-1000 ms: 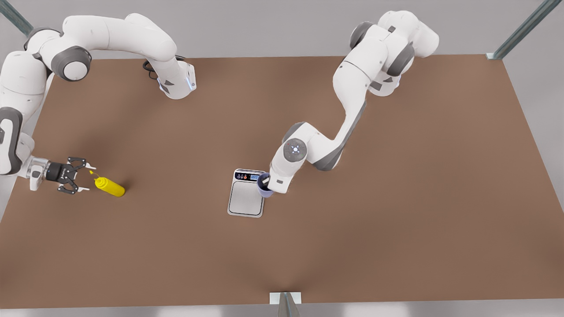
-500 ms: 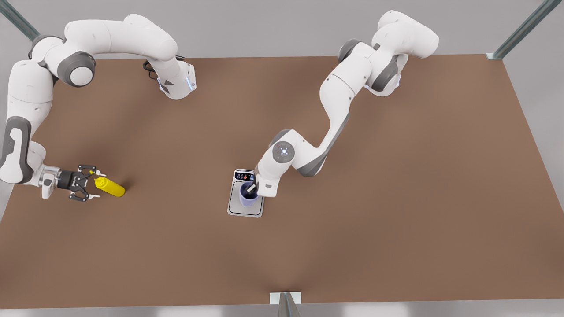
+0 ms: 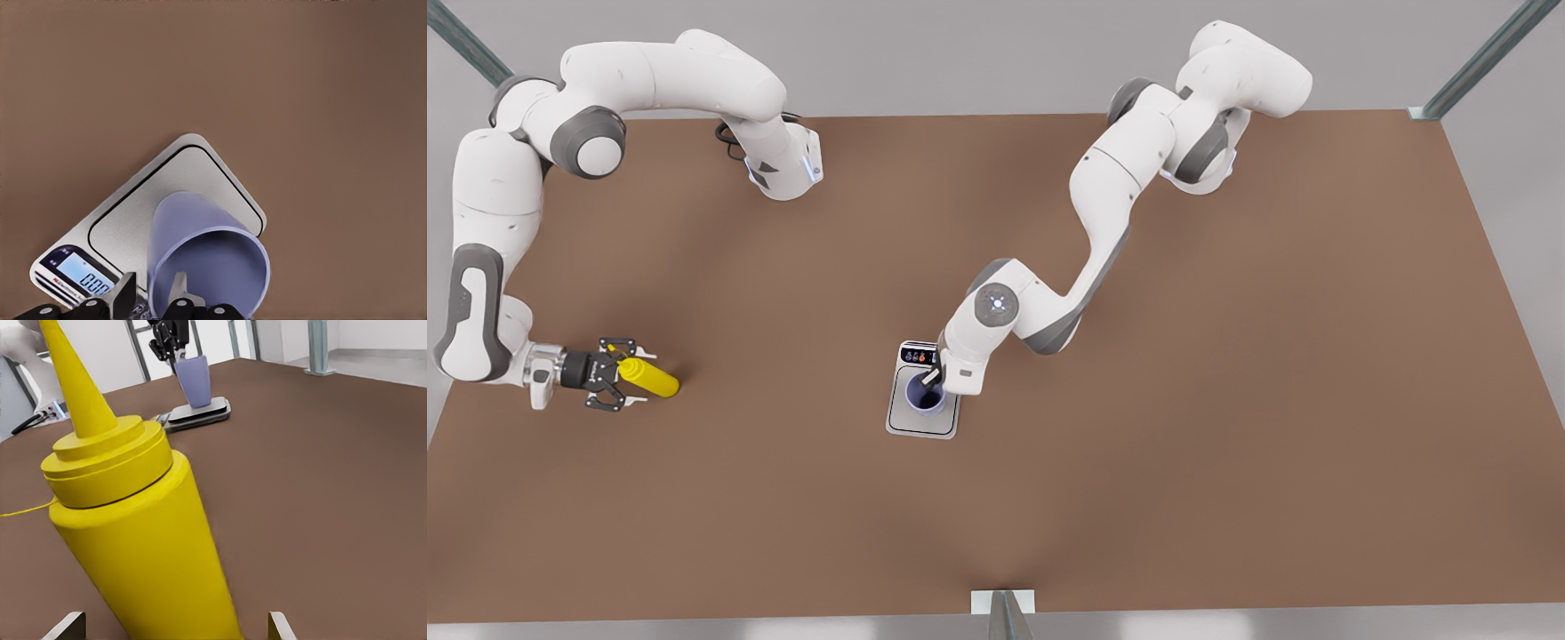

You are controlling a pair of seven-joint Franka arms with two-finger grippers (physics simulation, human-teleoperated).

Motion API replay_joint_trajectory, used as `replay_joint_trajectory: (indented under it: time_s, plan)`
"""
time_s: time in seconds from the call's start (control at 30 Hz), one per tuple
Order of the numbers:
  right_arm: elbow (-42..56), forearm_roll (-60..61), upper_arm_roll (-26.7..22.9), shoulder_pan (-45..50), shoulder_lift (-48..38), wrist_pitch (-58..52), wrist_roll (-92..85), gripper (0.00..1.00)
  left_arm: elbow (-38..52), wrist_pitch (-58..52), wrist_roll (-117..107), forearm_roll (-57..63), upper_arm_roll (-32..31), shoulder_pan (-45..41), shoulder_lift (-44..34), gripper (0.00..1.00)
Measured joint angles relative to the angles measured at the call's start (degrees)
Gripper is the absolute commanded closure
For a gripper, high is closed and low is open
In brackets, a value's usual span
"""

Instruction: Move cup to the weight, pick up sauce bottle, pour sauce

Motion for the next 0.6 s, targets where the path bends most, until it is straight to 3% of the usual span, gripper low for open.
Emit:
replay_joint_trajectory:
  time_s: [0.3, 0.47, 0.5, 0.53, 0.6]
  plan:
    - [-0.5, 1.3, 0.6, 1.6, 0.4, 0.7, 0.3, 0.00, 0.1, -7.8, 0.3, -0.1, 0.6, 1.0, -4.7, 0.40]
    - [-0.5, 1.4, 0.6, 1.9, 0.5, 0.8, 0.6, 0.00, -0.9, -20.0, 17.0, -0.7, 0.5, 15.4, -13.6, 0.41]
    - [-0.5, 1.4, 0.6, 1.9, 0.5, 0.7, 0.6, 0.16, -3.4, -26.1, 25.2, -1.0, 0.6, 20.6, -17.3, 0.41]
    - [-0.5, 1.4, 0.6, 1.9, 0.5, 0.7, 0.6, 0.17, -7.5, -28.8, 34.2, -1.1, 2.5, 24.7, -21.1, 0.41]
    - [-0.5, 1.5, 0.6, 1.9, 0.5, 0.8, 0.6, 0.18, -11.2, -32.8, 53.6, -1.3, 13.2, 25.1, -24.3, 0.39]
